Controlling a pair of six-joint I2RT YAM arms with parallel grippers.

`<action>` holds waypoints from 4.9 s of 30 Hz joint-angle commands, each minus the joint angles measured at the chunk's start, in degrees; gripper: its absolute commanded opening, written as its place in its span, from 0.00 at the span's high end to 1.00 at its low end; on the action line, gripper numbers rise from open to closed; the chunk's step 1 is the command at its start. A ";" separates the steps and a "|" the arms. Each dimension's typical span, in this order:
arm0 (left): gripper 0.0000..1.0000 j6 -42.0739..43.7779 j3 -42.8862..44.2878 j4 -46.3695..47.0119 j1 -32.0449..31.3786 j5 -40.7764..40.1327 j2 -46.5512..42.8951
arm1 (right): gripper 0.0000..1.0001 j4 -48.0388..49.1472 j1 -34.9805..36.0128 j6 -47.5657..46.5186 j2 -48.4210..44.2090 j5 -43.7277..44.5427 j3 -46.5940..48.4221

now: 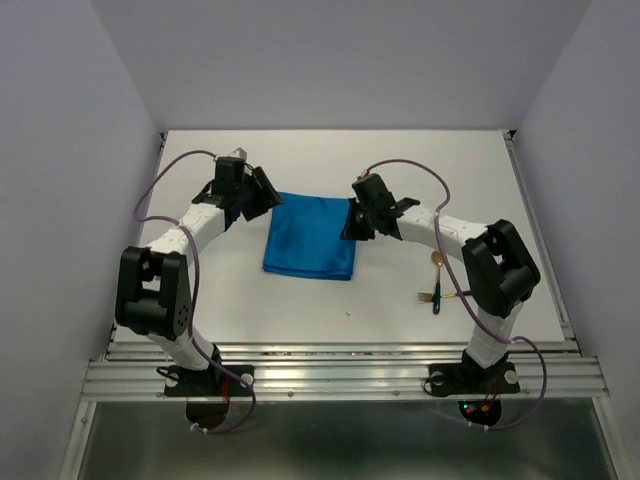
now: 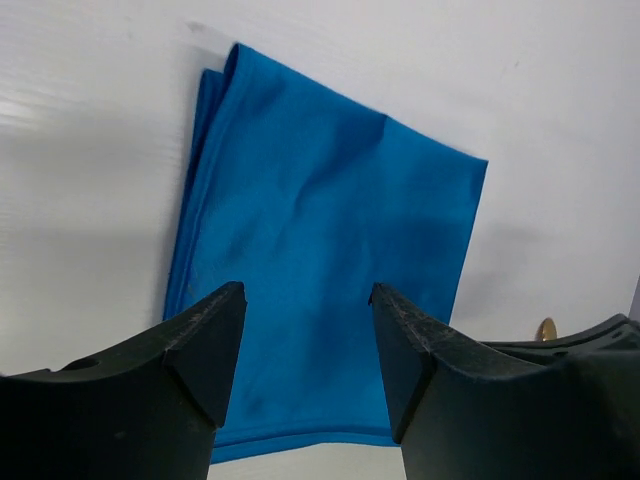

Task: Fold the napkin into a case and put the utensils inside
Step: Smooth out the square-folded napkin at the center of the board, then move the square-folded napkin to the center of the board, then pick up the top corner of the square-folded napkin from the center of the board.

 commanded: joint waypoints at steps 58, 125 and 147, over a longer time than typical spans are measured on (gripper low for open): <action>0.37 2.75 24.69 -5.83 -4.73 -2.39 22.44 | 0.99 -1.79 -9.29 -5.83 15.61 5.67 20.92; 0.66 -1.20 -18.00 3.03 4.85 0.69 -5.68 | 0.69 -3.72 20.92 -15.32 -5.05 16.82 -2.28; 0.67 -4.45 -18.09 9.02 4.94 0.16 3.21 | 0.63 -6.36 29.72 -15.06 -0.11 22.19 -0.51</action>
